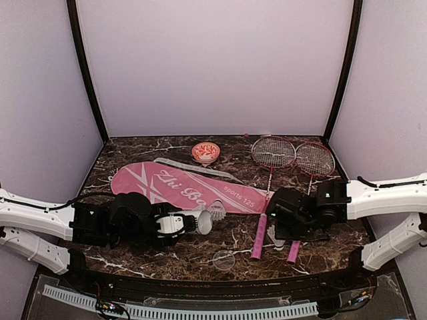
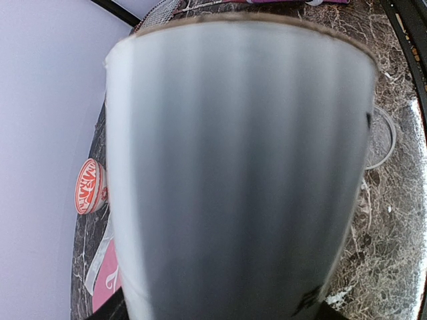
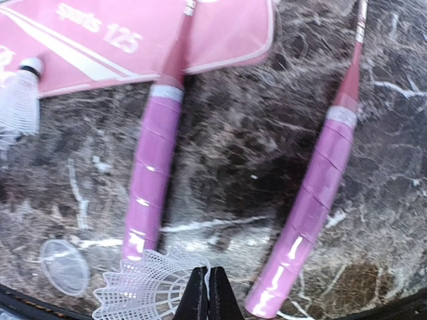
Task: Pack up the badminton gear
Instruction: Pick up the shuttlecock from the center of the board, then place the shuttlecock in the shuttle tube.
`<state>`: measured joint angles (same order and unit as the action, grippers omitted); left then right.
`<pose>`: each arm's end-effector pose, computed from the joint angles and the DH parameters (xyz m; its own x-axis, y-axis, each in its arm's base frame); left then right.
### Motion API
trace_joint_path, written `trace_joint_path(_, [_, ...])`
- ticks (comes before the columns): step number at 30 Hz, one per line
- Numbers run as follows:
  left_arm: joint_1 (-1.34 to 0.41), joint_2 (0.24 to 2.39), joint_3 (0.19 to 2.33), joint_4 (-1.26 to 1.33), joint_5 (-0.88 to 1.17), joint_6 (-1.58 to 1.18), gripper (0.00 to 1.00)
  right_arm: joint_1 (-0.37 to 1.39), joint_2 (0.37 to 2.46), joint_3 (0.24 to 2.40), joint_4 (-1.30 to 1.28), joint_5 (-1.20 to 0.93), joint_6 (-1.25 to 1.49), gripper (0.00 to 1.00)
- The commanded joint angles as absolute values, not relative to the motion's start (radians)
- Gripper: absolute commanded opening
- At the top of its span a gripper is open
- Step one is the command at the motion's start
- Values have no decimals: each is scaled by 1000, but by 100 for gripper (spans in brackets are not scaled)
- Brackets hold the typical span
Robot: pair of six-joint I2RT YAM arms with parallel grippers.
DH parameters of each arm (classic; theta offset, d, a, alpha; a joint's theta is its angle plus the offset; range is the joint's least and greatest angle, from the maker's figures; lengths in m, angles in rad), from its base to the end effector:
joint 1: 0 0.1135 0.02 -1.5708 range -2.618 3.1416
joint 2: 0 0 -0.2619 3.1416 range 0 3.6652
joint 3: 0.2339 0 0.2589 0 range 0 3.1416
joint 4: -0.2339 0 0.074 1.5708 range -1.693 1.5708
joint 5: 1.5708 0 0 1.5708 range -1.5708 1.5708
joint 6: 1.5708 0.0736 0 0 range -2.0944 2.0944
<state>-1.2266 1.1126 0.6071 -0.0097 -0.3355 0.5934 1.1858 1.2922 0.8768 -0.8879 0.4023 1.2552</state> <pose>0.1168 -0.2539 0.2082 0.3052 0.7135 -0.6307 0.7497 0.2284 0.6211 0.1169 0.2117 0.1819 -0.8862 0.1423 -0.4410 0.0917 0.9867 0.1341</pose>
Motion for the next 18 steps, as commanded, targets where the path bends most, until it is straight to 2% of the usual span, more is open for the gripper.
trace_joint_path(1, [-1226, 1100, 640, -8, -324, 566, 64, 1188, 1237, 855, -753, 438, 1217, 0])
trace_joint_path(9, [-1226, 1101, 641, -5, -321, 560, 64, 1181, 1065, 740, -417, 457, 1114, 0])
trace_joint_path(14, [-1225, 1108, 638, 0, -319, 561, 64, 1181, 948, 607, -63, 372, 987, 0])
trace_joint_path(18, [-1226, 1119, 641, -3, -319, 560, 64, 1183, 946, 557, 129, 292, 943, 0])
